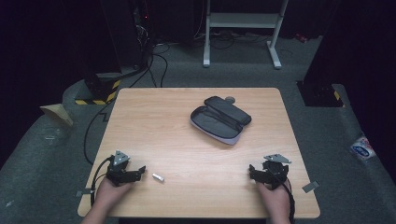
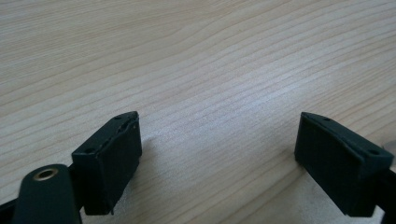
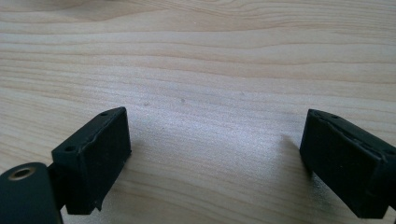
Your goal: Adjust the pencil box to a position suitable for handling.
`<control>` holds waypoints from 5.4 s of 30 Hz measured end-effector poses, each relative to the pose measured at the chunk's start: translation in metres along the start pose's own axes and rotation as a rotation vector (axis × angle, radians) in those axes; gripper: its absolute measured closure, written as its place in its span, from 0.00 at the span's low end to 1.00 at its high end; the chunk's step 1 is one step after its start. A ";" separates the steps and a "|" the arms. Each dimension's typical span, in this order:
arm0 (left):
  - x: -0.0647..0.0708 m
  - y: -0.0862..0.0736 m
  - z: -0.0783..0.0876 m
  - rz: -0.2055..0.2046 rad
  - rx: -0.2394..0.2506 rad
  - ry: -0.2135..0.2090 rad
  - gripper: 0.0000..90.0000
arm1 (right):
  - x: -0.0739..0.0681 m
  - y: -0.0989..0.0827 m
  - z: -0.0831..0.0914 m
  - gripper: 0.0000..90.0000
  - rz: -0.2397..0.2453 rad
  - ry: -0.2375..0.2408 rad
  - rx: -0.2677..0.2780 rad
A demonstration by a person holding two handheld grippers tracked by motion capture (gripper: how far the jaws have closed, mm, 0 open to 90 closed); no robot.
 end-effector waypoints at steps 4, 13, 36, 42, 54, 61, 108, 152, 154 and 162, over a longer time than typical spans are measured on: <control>0.000 -0.002 0.002 0.007 0.005 0.002 0.21 | -0.002 0.000 0.000 0.09 0.003 0.007 0.001; 0.001 -0.002 0.003 -0.007 0.008 -0.005 0.24 | -0.003 -0.001 0.001 0.10 0.026 0.016 0.004; 0.000 -0.002 0.003 -0.019 0.007 -0.003 0.24 | -0.010 0.001 0.014 0.36 0.016 0.021 0.081; 0.000 -0.001 0.002 -0.020 0.007 -0.004 0.23 | -0.022 0.010 0.018 0.41 0.009 0.031 0.111; 0.001 -0.001 0.002 -0.015 0.007 -0.013 0.23 | -0.031 0.028 0.021 0.44 0.021 0.028 0.127; 0.001 -0.001 0.002 -0.015 0.007 -0.012 0.23 | -0.036 0.047 0.022 0.45 0.021 0.035 0.148; 0.001 -0.001 0.002 -0.020 0.008 -0.008 0.23 | -0.065 0.128 -0.032 0.49 0.000 0.001 0.090; -0.001 -0.003 0.005 0.008 0.025 0.006 0.37 | -0.041 0.102 -0.033 0.87 0.001 0.065 0.058; -0.002 -0.003 0.006 0.003 0.024 0.008 0.37 | -0.043 0.102 -0.033 0.88 0.009 0.073 0.055; -0.001 -0.003 0.005 0.005 0.024 0.010 0.38 | -0.063 0.102 -0.031 0.88 0.059 0.098 0.069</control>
Point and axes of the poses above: each handheld gripper's, and its own axes: z roughly backward along the jaws, y roughly out of its top, x roughly to its right, the point moved 8 cm from there along -z, roughly forward along the jaws, and after that the axes turned 9 degrees about -x, right-handed, at the moved point
